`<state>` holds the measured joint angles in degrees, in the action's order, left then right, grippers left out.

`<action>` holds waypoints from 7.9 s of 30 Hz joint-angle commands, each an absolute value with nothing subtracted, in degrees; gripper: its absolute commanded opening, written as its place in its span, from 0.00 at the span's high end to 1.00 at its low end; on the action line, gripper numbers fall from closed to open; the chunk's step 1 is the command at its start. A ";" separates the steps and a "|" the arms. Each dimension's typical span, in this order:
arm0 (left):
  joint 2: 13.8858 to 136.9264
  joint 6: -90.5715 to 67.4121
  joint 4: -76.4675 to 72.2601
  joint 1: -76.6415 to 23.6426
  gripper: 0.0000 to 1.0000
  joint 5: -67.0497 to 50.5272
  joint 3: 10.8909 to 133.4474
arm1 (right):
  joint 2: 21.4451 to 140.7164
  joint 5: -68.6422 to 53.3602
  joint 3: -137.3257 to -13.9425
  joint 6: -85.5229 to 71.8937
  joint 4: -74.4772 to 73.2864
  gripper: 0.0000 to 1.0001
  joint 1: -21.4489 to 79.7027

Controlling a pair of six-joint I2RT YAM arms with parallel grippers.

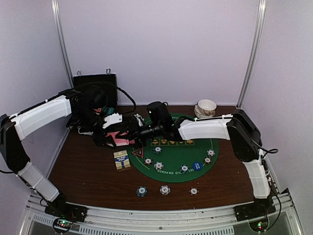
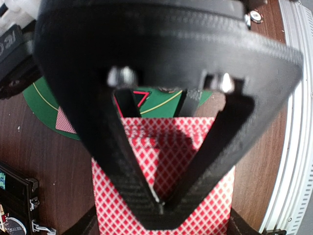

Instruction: Distribute texas hold em gaming equipment

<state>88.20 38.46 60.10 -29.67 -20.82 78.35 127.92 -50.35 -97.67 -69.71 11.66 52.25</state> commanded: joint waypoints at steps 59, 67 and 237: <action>87.30 36.47 57.75 -29.44 0.65 -24.44 81.39 | 118.47 -48.52 -90.51 -63.98 2.64 0.46 48.79; 87.72 36.36 57.75 -29.44 0.67 -24.25 81.28 | 114.13 -48.04 -89.59 -62.95 1.03 0.64 48.60; 86.11 33.22 58.27 -29.46 0.86 -25.84 81.83 | 115.68 -51.50 -92.45 -60.29 1.79 0.54 47.55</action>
